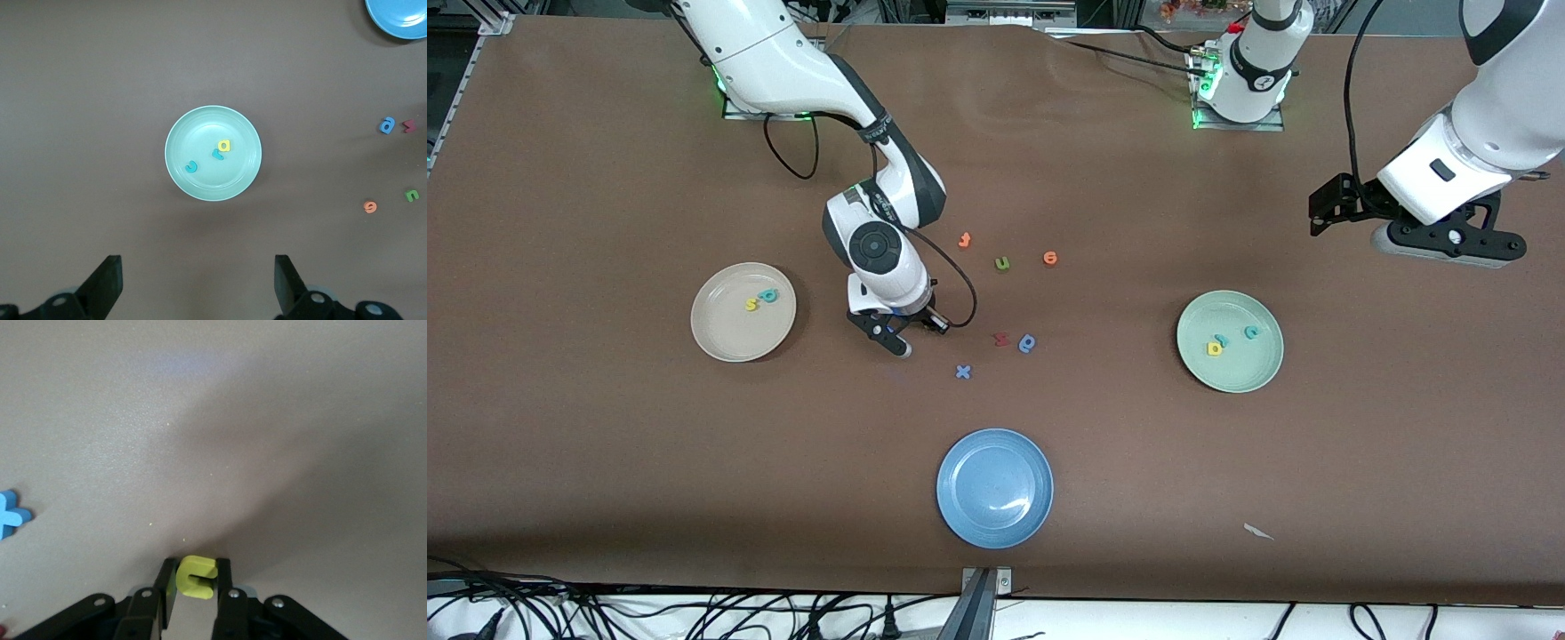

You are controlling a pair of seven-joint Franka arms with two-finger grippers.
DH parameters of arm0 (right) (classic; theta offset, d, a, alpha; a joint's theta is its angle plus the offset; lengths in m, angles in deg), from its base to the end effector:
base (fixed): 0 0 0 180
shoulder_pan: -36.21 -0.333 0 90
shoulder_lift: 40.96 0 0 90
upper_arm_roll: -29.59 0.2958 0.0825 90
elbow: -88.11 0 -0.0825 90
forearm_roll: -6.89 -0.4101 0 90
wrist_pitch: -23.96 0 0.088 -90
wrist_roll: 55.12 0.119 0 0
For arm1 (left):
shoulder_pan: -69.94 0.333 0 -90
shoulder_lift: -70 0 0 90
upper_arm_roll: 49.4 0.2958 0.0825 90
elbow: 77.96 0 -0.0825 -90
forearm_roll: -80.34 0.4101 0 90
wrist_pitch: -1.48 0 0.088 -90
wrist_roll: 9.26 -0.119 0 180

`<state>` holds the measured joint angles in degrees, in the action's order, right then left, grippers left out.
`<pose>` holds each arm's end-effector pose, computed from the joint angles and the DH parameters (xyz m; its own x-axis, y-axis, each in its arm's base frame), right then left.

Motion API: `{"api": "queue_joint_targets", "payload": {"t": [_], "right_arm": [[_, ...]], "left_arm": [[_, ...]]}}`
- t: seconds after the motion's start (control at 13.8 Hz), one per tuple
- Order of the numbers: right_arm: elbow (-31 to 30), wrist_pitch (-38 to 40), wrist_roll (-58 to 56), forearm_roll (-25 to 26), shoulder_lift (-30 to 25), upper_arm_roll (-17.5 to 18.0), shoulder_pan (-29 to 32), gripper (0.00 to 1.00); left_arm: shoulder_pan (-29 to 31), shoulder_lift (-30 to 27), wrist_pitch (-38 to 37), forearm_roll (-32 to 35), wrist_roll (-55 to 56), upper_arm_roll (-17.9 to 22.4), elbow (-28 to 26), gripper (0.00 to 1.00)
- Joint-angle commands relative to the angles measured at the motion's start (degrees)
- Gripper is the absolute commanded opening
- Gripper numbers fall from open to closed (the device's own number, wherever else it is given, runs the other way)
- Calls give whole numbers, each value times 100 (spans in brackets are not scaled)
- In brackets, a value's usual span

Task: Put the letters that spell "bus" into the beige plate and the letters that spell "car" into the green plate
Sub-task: 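Place the yellow c on the cream plate with the right gripper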

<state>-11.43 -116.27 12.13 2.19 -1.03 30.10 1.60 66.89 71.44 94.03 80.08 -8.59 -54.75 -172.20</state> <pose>0.5493 0.3869 0.1310 0.8101 -0.5842 -0.0500 -0.5859 -0.8097 -0.0332 0.5812 -0.0858 0.5446 0.9895 -0.1342 -0.0546 -0.1340 -0.9910 0.0062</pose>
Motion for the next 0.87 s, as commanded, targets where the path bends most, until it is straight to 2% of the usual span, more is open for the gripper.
{"api": "queue_joint_targets", "payload": {"t": [0.0,0.14,0.43,0.65,0.8], "right_arm": [[75,625,-666,-40,-326,-25,287,2],[-249,970,-1369,-14,-844,-25,708,2],[-1399,1103,-3083,108,-1811,-16,1613,2],[-2068,964,-3586,644,-2147,-7,2097,2],[-2254,709,-3920,725,-2104,-7,2318,4]], "left_arm": [[16,-21,-78,-150,-50,0,37,100],[16,-21,-78,-150,-50,0,37,100],[16,-21,-70,-150,-50,0,37,100],[7,-21,-78,-150,-41,0,37,100],[-2,-21,-78,-150,-41,0,37,100]]}}
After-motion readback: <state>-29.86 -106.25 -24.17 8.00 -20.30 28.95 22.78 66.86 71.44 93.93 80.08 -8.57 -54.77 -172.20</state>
